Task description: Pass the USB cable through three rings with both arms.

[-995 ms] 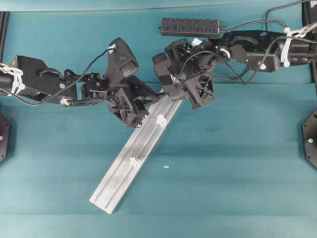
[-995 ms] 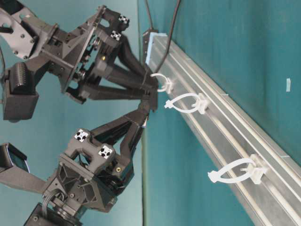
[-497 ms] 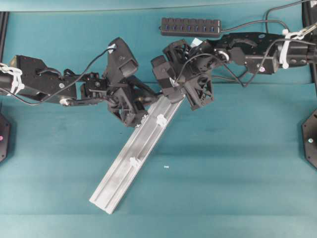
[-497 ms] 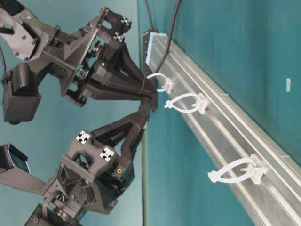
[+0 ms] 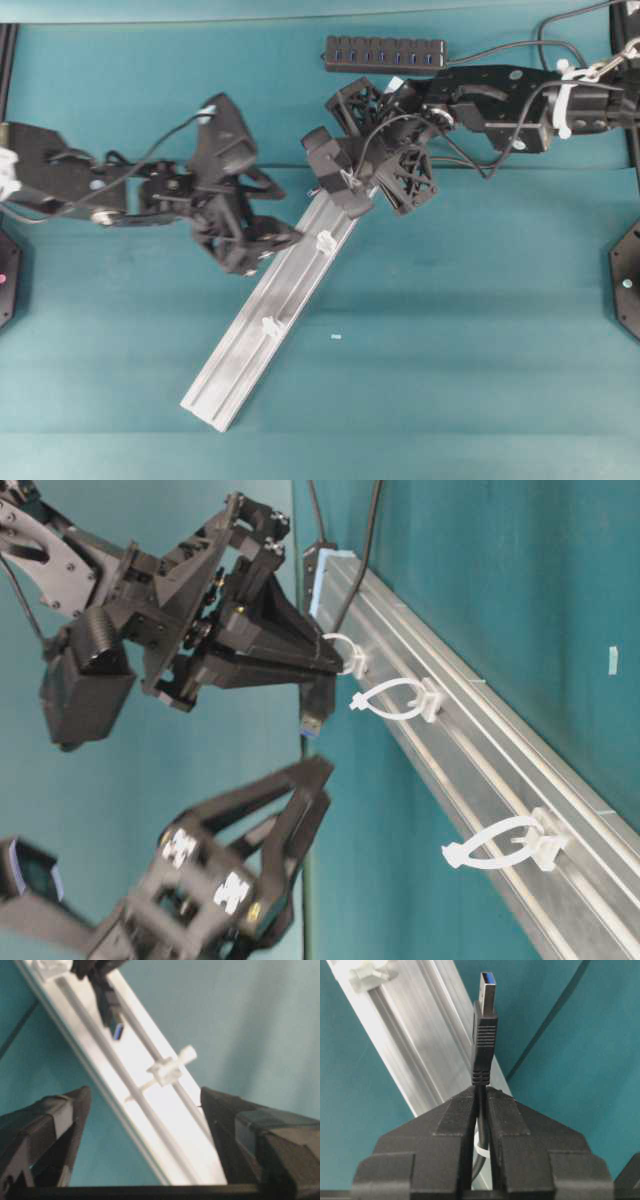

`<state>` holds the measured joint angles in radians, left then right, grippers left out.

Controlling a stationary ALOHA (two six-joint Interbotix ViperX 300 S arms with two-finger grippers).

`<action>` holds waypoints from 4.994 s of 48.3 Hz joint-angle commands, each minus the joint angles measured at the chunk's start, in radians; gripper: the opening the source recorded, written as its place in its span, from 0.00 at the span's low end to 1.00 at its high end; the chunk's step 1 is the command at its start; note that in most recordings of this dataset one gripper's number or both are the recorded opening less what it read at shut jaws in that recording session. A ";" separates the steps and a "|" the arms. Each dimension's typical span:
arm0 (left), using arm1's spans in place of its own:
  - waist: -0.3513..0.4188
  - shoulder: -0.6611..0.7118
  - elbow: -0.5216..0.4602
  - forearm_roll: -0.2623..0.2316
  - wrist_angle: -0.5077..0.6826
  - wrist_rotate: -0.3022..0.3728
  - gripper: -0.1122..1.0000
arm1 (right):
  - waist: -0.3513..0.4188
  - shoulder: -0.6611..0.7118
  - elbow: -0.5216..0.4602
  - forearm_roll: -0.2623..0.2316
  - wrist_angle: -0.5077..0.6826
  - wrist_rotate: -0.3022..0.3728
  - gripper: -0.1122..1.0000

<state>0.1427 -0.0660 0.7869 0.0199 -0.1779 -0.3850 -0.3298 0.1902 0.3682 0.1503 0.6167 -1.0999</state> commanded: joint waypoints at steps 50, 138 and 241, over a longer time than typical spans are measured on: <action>-0.006 -0.532 0.175 0.003 0.230 -0.003 0.94 | 0.098 0.044 0.023 -0.149 0.086 -0.008 0.18; -0.094 -0.431 0.249 0.002 0.038 -0.066 0.94 | 0.166 0.046 -0.044 0.046 0.015 0.052 0.18; -0.083 0.175 -0.009 0.002 -0.308 -0.049 0.89 | 0.141 0.038 -0.038 0.074 0.018 0.055 0.18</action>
<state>0.0614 0.1335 0.7885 0.0184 -0.4709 -0.4341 -0.1887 0.2332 0.3329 0.2209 0.6381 -1.0615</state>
